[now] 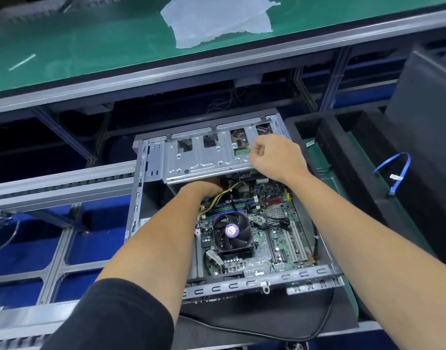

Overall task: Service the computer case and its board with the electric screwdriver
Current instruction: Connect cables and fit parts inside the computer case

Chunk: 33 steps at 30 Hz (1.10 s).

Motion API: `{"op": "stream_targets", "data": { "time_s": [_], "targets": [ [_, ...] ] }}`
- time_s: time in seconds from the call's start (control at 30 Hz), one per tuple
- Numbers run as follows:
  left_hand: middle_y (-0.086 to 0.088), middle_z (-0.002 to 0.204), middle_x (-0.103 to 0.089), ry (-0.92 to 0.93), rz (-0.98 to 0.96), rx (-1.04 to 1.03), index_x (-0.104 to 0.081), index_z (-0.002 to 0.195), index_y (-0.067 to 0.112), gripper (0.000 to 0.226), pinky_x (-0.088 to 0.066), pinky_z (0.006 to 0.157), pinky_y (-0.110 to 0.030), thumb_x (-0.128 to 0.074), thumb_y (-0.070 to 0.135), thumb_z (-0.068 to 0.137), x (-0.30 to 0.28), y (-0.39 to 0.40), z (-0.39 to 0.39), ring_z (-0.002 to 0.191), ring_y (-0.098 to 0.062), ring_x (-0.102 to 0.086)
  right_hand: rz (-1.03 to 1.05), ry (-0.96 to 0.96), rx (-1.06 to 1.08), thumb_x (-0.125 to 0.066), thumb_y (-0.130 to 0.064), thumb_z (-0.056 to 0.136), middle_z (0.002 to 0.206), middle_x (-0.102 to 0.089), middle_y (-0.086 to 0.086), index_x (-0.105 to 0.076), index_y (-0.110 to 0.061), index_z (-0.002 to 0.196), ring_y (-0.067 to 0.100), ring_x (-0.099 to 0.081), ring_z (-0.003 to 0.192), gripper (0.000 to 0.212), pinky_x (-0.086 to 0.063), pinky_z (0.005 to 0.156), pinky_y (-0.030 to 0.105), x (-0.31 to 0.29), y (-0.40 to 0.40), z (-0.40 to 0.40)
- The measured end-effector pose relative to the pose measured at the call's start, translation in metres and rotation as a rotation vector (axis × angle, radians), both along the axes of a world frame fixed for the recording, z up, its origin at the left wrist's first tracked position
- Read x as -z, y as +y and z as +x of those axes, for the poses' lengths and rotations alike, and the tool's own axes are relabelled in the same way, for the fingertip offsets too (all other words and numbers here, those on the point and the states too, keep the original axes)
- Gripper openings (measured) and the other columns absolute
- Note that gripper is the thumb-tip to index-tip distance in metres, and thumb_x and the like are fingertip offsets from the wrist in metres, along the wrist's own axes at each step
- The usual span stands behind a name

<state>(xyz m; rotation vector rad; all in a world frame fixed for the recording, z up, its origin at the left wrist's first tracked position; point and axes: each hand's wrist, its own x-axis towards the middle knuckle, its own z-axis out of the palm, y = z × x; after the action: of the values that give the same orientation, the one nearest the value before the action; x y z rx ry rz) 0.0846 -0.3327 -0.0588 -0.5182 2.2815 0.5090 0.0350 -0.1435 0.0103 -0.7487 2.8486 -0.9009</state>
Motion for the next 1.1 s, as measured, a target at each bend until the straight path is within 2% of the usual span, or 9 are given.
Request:
{"op": "stream_targets", "data": {
  "time_s": [0.13, 0.27, 0.37, 0.43, 0.5, 0.6, 0.7, 0.83, 1.1],
  "targets": [
    [-0.007, 0.143, -0.043, 0.062, 0.013, 0.054, -0.042, 0.140, 0.018, 0.049, -0.036, 0.107, -0.044, -0.044, 0.037, 0.095, 0.004, 0.001, -0.003, 0.128, -0.027, -0.043, -0.003, -0.002, 0.000, -0.054, -0.018, 0.084, 0.072, -0.066, -0.006, -0.064, -0.021, 0.079, 0.018, -0.062, 0.074, 0.011, -0.036, 0.058, 0.021, 0.001, 0.000, -0.001],
    [-0.009, 0.127, -0.055, 0.110, -0.085, 0.080, -0.055, 0.122, 0.015, 0.033, -0.044, 0.097, -0.040, -0.043, 0.025, 0.093, 0.007, 0.004, -0.005, 0.103, -0.024, -0.053, -0.005, 0.000, -0.001, -0.055, -0.019, 0.084, 0.073, -0.067, -0.005, -0.064, -0.021, 0.079, 0.019, -0.062, 0.074, 0.011, -0.035, 0.057, 0.019, 0.002, 0.000, -0.001],
    [-0.012, 0.123, -0.055, 0.117, -0.210, 0.050, -0.053, 0.103, 0.020, 0.017, -0.041, 0.097, -0.042, -0.045, 0.031, 0.092, 0.003, 0.005, -0.005, 0.091, -0.020, -0.041, -0.012, -0.005, -0.002, -0.055, -0.019, 0.083, 0.071, -0.066, -0.007, -0.064, -0.022, 0.078, 0.016, -0.062, 0.073, 0.011, -0.033, 0.057, 0.018, 0.002, 0.000, -0.001],
    [-0.011, 0.108, -0.049, 0.098, -0.214, 0.055, -0.046, 0.097, 0.021, 0.012, -0.040, 0.096, -0.042, -0.044, 0.032, 0.092, 0.002, 0.005, -0.005, 0.091, -0.019, -0.038, -0.010, -0.004, -0.005, -0.055, -0.019, 0.084, 0.072, -0.065, -0.009, -0.063, -0.023, 0.078, 0.015, -0.061, 0.073, 0.011, -0.033, 0.057, 0.019, 0.002, 0.000, -0.001],
    [-0.003, 0.100, -0.045, 0.160, -0.173, 0.078, -0.044, 0.096, 0.023, 0.007, -0.042, 0.090, -0.038, -0.044, 0.029, 0.093, 0.003, 0.007, -0.004, 0.089, -0.017, -0.041, -0.010, -0.002, -0.006, -0.055, -0.019, 0.084, 0.072, -0.065, -0.010, -0.063, -0.024, 0.078, 0.014, -0.060, 0.073, 0.011, -0.033, 0.058, 0.020, 0.002, 0.000, -0.002],
    [0.000, 0.098, -0.055, 0.265, -0.136, 0.136, -0.049, 0.097, 0.025, 0.008, -0.045, 0.078, -0.032, -0.047, 0.023, 0.090, 0.007, 0.010, -0.004, 0.081, -0.019, -0.050, -0.011, -0.002, -0.008, -0.054, -0.020, 0.084, 0.071, -0.064, -0.010, -0.061, -0.025, 0.077, 0.015, -0.060, 0.073, 0.011, -0.035, 0.058, 0.022, 0.002, 0.001, -0.002],
    [-0.004, 0.119, -0.057, 0.238, -0.175, 0.166, -0.054, 0.120, 0.021, 0.032, -0.044, 0.080, -0.034, -0.047, 0.021, 0.088, 0.002, 0.013, -0.004, 0.096, -0.026, -0.055, -0.011, -0.002, -0.011, -0.054, -0.019, 0.084, 0.072, -0.066, -0.008, -0.063, -0.024, 0.078, 0.016, -0.061, 0.073, 0.011, -0.036, 0.059, 0.023, 0.002, 0.001, -0.002],
    [-0.004, 0.127, -0.055, 0.282, -0.200, 0.242, -0.047, 0.131, 0.024, 0.048, -0.041, 0.071, -0.030, -0.048, 0.011, 0.085, -0.003, 0.016, -0.002, 0.086, -0.021, -0.050, -0.008, -0.004, -0.010, -0.054, -0.018, 0.084, 0.073, -0.066, -0.008, -0.064, -0.023, 0.079, 0.016, -0.060, 0.075, 0.011, -0.039, 0.063, 0.027, 0.001, 0.000, -0.002],
    [-0.008, 0.123, -0.057, 0.334, -0.301, 0.333, -0.050, 0.127, 0.019, 0.041, -0.041, 0.073, -0.030, -0.049, 0.013, 0.086, -0.001, 0.020, 0.000, 0.086, -0.026, -0.051, -0.010, -0.019, -0.007, -0.055, -0.018, 0.084, 0.073, -0.067, -0.006, -0.063, -0.021, 0.078, 0.016, -0.060, 0.076, 0.010, -0.042, 0.066, 0.029, 0.001, 0.001, -0.002]
  ]
}}
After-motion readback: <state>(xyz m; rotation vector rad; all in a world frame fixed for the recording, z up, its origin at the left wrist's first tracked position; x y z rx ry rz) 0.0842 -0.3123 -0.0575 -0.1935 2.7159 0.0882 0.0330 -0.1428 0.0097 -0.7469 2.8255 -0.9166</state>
